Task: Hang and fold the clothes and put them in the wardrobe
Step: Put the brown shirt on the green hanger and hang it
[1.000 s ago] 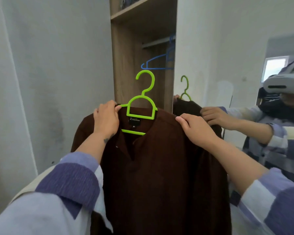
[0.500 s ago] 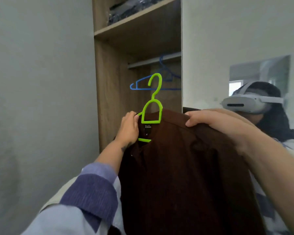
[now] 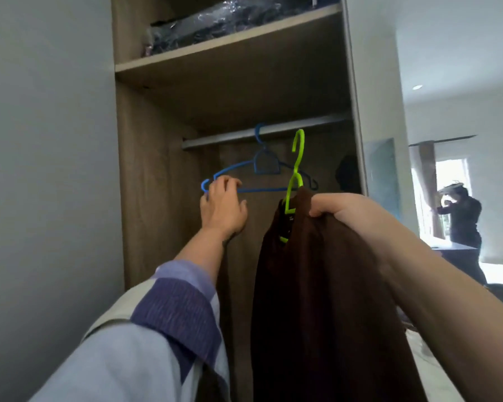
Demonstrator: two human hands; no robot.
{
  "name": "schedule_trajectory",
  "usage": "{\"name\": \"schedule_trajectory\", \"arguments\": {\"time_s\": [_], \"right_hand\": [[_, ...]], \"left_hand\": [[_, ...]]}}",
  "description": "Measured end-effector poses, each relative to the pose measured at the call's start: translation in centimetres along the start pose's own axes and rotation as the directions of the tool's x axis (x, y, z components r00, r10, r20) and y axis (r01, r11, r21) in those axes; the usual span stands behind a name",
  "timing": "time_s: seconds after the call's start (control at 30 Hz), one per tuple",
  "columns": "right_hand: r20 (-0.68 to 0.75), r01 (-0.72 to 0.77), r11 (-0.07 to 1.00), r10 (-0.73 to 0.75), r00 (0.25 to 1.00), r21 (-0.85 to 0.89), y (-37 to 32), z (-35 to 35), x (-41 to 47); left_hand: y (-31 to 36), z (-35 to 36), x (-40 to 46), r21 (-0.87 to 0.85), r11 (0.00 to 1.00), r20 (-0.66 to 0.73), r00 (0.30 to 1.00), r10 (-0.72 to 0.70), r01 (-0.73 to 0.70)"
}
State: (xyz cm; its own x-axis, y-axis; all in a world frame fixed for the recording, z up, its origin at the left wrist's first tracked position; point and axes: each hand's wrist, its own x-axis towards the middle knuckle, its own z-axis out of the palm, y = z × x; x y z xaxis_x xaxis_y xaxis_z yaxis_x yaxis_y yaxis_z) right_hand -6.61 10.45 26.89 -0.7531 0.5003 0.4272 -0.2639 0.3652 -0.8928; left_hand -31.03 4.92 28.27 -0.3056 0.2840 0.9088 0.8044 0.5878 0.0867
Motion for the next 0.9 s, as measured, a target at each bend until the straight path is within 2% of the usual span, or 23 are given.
{"name": "schedule_trajectory", "arguments": {"time_s": [0.13,0.23,0.33,0.4,0.53,0.77,0.9], "right_hand": [[-0.165,0.072,0.997,-0.07,0.984,0.002,-1.3,1.7,3.5],[-0.174,0.073,0.997,-0.069,0.982,0.02,-1.6,2.5,6.5],[-0.245,0.077,0.997,-0.073,0.967,0.007,-1.7,3.2,9.3],[-0.29,0.076,0.996,-0.084,0.953,-0.038,-1.6,3.6,11.2],[-0.34,0.065,0.993,-0.096,0.936,-0.102,-1.6,4.1,14.9],[-0.347,0.096,0.983,-0.146,0.926,-0.157,-3.3,3.8,20.5],[-0.315,0.075,0.974,-0.142,0.938,-0.215,-1.7,4.3,22.6]], "left_hand": [[-1.8,0.2,5.3,0.042,0.989,0.107,0.984,-0.145,0.142],[-2.7,0.4,7.9,0.078,0.964,0.177,0.948,-0.266,0.256],[-2.5,1.2,9.1,0.072,0.938,0.256,0.902,-0.347,0.34],[-2.1,1.9,9.1,0.055,0.949,0.278,0.908,-0.314,0.311],[-1.7,2.4,8.6,0.025,0.966,0.236,0.937,-0.256,0.258],[-1.5,-0.7,9.5,0.268,0.931,0.125,0.95,-0.287,0.247],[-1.3,-2.3,10.2,0.328,0.914,0.078,0.958,-0.277,0.238]]}}
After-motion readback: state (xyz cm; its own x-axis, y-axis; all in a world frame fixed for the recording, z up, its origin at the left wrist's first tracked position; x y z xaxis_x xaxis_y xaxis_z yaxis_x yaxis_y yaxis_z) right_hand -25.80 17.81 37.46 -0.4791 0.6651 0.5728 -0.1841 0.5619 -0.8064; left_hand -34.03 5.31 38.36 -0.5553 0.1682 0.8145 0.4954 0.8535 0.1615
